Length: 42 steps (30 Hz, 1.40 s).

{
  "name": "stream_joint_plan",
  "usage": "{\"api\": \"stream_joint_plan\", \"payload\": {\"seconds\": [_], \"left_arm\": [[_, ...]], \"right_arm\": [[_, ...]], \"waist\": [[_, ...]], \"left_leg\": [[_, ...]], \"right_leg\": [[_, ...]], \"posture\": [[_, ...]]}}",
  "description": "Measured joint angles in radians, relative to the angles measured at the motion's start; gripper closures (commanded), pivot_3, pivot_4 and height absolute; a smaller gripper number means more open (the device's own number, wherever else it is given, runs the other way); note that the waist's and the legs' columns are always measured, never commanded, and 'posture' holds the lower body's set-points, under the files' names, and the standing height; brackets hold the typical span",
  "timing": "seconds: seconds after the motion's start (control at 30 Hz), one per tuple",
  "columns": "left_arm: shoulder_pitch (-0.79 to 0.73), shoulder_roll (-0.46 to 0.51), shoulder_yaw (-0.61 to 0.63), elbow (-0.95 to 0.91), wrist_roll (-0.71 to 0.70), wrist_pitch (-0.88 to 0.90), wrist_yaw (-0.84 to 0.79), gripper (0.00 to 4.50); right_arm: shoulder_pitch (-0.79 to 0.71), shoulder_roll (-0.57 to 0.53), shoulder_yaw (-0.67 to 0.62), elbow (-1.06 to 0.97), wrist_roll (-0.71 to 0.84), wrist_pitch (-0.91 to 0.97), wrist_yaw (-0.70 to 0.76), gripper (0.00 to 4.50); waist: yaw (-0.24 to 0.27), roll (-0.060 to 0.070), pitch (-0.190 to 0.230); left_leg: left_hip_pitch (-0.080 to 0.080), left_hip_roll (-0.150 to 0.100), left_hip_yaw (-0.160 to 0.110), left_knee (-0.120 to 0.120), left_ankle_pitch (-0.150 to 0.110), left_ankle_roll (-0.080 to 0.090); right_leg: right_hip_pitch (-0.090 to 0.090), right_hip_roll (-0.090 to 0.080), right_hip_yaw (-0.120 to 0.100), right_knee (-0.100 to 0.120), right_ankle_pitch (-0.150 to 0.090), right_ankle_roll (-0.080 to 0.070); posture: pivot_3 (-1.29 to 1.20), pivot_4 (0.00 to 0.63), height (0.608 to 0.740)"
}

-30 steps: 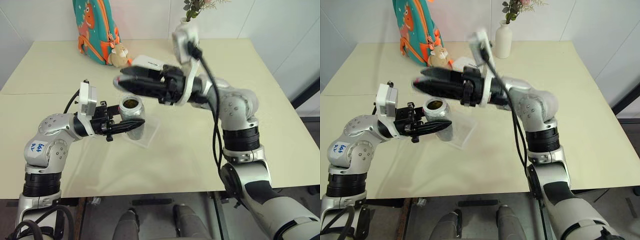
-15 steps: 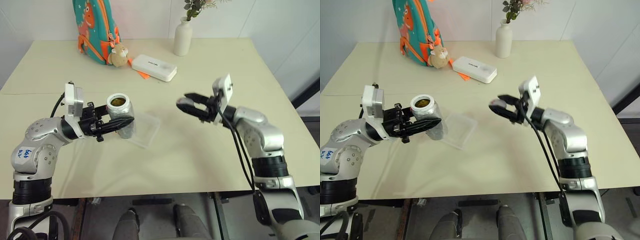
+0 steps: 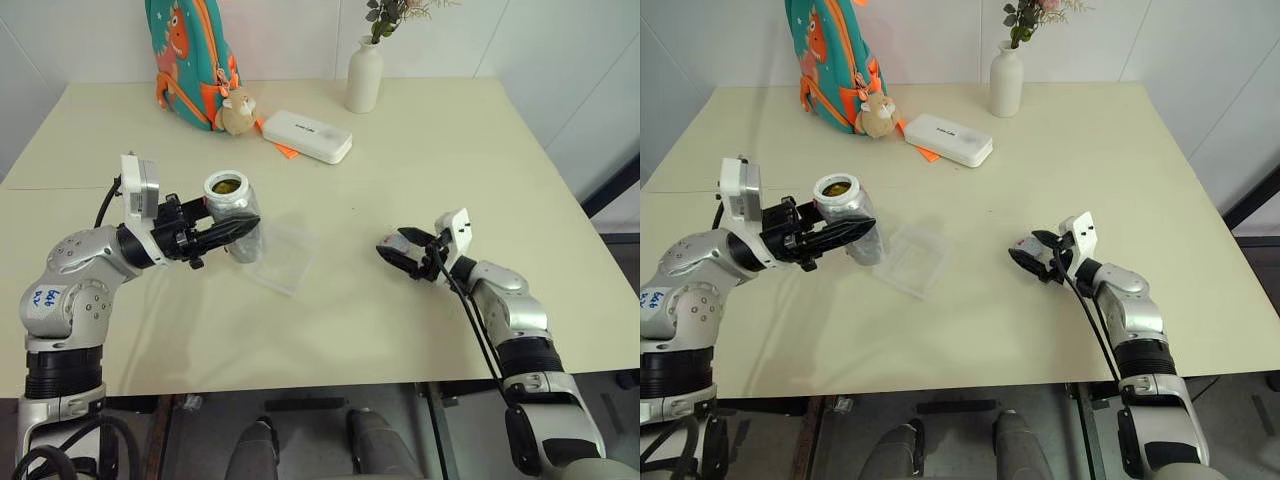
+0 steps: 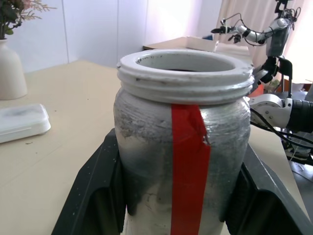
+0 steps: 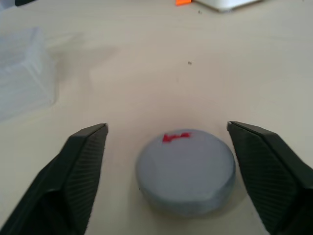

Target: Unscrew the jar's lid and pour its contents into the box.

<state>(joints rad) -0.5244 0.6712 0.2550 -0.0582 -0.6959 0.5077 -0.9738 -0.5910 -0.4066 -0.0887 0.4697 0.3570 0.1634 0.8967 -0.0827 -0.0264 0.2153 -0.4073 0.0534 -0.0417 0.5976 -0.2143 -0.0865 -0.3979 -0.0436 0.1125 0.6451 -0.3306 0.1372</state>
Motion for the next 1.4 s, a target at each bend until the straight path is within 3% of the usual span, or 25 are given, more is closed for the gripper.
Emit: {"api": "stream_joint_plan", "payload": {"seconds": [0.43, 0.73, 1.03, 1.23, 1.4], "left_arm": [[-0.139, 0.049, -0.085, 0.153, 0.23, -0.087, 0.091, 2.47], [-0.138, 0.007, -0.172, 0.192, 0.363, -0.241, 0.099, 2.47], [-0.151, -0.002, -0.222, 0.256, 0.516, -0.402, 0.164, 2.47], [-0.172, 0.021, -0.295, 0.281, 0.774, -0.646, 0.319, 2.47], [-0.231, 0.124, -0.406, 0.351, 1.157, -0.98, 0.59, 2.47]], "right_arm": [[0.014, -0.199, 0.037, -0.667, 0.186, 0.314, 0.112, 0.02], [0.107, -0.272, 0.041, -0.803, 0.22, 0.385, 0.118, 0.02], [0.108, -0.253, 0.063, -0.852, 0.221, 0.386, 0.084, 0.02], [0.109, -0.233, 0.086, -0.816, 0.201, 0.378, 0.068, 0.02], [0.109, -0.217, 0.086, -0.793, 0.192, 0.368, 0.049, 0.02]], "waist": [[0.008, 0.0, 0.0], [0.03, 0.0, 0.0], [0.03, 0.0, 0.0], [0.031, 0.0, 0.0], [0.032, -0.001, 0.0]], "left_leg": [[0.0, 0.0, 0.0, -0.001, 0.0, 0.0], [-0.001, 0.0, 0.0, 0.0, 0.0, 0.0], [-0.001, 0.0, 0.0, 0.002, 0.0, 0.0], [-0.001, -0.001, 0.0, 0.002, 0.0, 0.0], [-0.001, -0.001, 0.0, 0.002, 0.0, 0.0]], "right_leg": [[0.001, 0.0, 0.0, -0.002, 0.0, 0.0], [0.001, 0.0, 0.0, -0.002, 0.0, 0.0], [0.001, 0.0, 0.0, -0.001, 0.0, 0.0], [0.001, 0.0, 0.0, -0.001, 0.0, 0.001], [0.001, 0.0, 0.001, -0.001, 0.001, 0.001]], "posture": [[0.0, 0.15, 0.74], [0.0, 0.15, 0.74], [0.0, 0.15, 0.74], [0.0, 0.15, 0.74], [0.0, 0.15, 0.74]]}}
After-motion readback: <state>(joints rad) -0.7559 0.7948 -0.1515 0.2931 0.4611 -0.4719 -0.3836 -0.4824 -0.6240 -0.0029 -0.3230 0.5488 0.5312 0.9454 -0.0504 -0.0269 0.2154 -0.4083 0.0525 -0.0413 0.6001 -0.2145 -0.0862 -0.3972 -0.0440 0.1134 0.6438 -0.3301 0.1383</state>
